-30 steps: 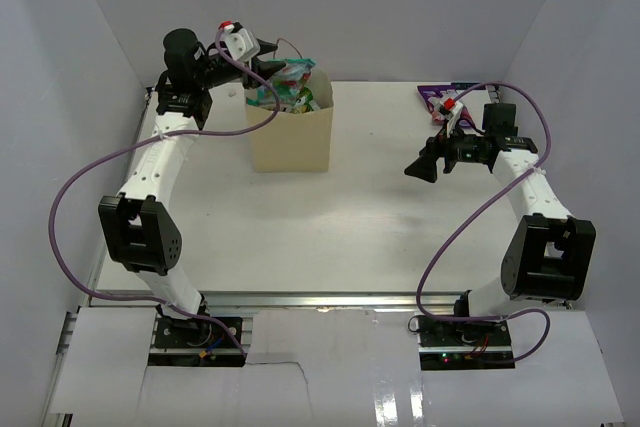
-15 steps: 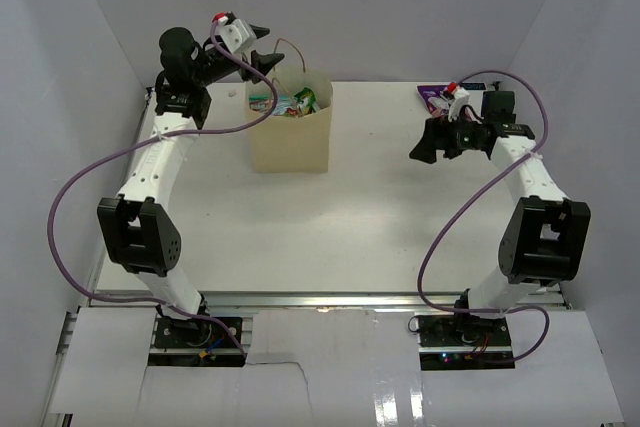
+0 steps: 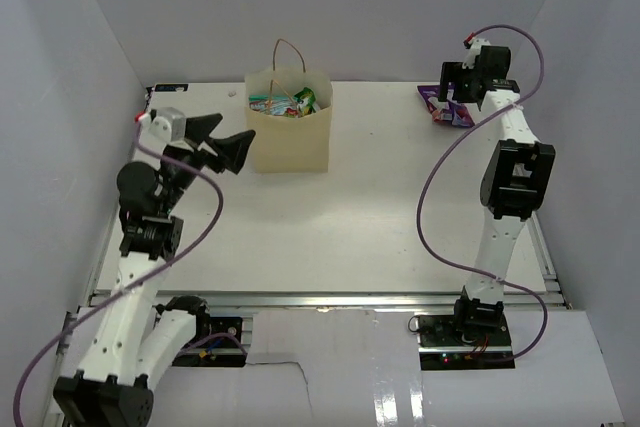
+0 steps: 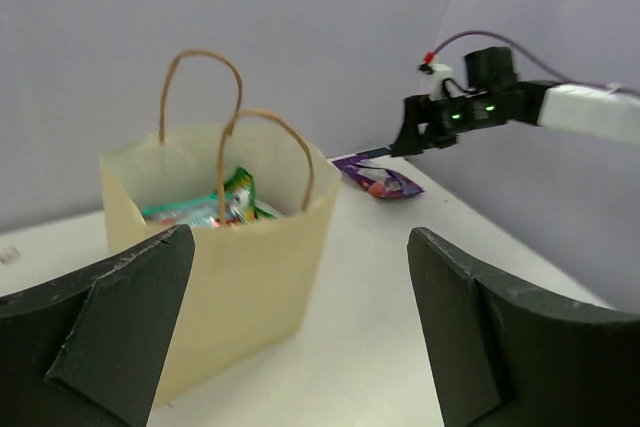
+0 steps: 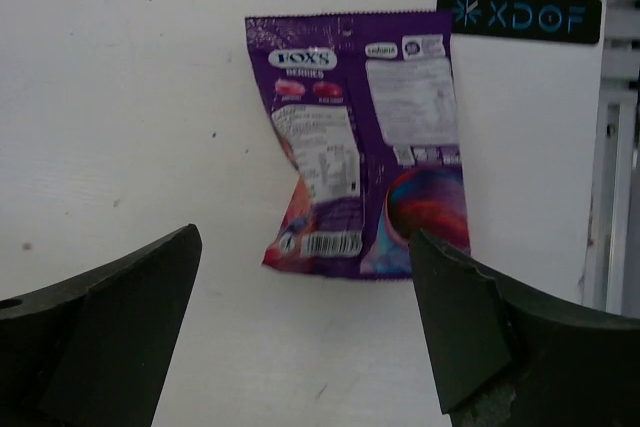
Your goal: Place the snacks into the paper bag
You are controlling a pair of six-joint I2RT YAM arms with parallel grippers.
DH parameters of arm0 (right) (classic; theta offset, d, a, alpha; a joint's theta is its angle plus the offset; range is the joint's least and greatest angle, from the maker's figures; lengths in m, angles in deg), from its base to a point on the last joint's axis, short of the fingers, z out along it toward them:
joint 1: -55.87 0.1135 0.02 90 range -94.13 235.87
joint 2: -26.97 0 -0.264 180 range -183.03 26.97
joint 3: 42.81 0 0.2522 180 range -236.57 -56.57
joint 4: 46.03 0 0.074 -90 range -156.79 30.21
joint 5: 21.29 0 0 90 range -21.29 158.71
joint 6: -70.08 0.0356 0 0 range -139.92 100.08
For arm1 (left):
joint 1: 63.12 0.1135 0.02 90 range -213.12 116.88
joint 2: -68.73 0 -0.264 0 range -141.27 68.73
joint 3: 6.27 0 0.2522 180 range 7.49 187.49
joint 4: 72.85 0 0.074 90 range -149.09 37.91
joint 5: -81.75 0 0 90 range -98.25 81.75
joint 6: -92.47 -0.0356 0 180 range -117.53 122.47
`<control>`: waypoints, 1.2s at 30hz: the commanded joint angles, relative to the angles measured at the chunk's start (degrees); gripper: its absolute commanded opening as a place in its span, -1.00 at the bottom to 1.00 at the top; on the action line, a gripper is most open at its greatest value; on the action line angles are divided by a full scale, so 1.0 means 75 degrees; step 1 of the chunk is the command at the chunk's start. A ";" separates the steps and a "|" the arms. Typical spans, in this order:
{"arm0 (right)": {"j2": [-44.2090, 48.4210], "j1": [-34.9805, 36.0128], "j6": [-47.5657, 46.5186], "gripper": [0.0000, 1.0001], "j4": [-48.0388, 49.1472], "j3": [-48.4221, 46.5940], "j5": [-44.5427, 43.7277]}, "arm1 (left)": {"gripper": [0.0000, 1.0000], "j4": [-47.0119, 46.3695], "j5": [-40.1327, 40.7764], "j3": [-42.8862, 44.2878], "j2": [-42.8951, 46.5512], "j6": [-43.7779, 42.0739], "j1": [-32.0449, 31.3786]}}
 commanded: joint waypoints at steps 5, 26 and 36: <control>-0.2172 0.0281 -0.3439 0.80 -0.0090 -0.2450 0.0223 | 0.96 0.1723 0.1292 -0.2006 0.2231 0.3127 0.0034; 0.1057 0.0001 -0.5290 -0.85 -0.0133 0.2282 0.5102 | 0.89 0.0882 0.0437 -0.2325 -0.0765 0.6410 -0.0844; 0.2769 0.0959 -0.2157 -0.85 0.1535 0.1476 0.7779 | 0.91 0.0765 0.0390 -0.2453 -0.0907 0.6094 -0.1009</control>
